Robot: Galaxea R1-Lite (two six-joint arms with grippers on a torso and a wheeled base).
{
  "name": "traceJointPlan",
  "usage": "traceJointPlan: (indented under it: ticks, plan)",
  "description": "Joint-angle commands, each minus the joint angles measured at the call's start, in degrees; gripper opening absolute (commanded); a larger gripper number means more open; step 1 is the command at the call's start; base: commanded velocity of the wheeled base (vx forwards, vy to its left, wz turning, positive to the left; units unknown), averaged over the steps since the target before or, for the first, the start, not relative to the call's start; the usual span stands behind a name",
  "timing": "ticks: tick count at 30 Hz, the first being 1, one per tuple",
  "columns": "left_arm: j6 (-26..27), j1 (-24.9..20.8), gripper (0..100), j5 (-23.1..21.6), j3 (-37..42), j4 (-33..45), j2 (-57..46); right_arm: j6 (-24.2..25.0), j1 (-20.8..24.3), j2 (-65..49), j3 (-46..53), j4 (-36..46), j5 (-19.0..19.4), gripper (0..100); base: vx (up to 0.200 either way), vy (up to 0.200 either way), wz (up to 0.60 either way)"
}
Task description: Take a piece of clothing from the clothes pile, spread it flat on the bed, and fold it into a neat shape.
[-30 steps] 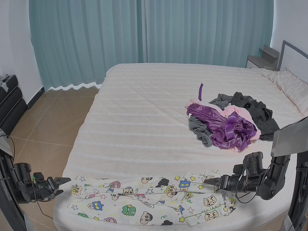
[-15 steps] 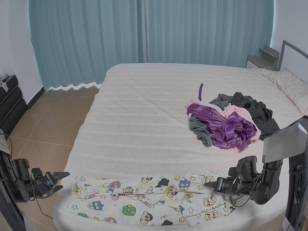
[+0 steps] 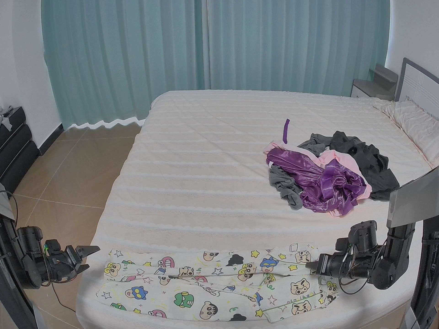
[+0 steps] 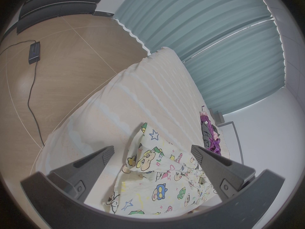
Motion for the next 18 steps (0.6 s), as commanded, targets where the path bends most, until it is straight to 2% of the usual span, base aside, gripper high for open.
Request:
traceJointPlan:
  ticks: [1,5,11,12,18]
  plan:
    - [0.3,0.0,100,0.0,0.1,0.0,0.4,-1.2,-1.8,-0.9,0.0,0.9,0.3,0,0.0,0.0,0.0]
    - [0.3,0.0,100,0.0,0.0,0.0,0.5,-3.6,-2.3,-0.3,0.2,1.1,0.4,0,0.0,0.0,0.0]
    - [0.3,-0.1,100,0.1,0.0,0.0,0.5,-4.5,-2.7,0.0,0.2,1.1,0.5,0,0.0,0.0,0.0]
    - [0.3,-0.1,100,0.2,0.1,0.0,0.5,-5.1,-2.7,0.3,0.2,1.1,0.5,100,0.0,0.0,0.0]
    - [0.3,-0.1,100,0.3,0.1,0.0,0.5,-5.9,-3.0,-0.4,1.0,-0.3,0.4,100,0.0,0.0,0.0]
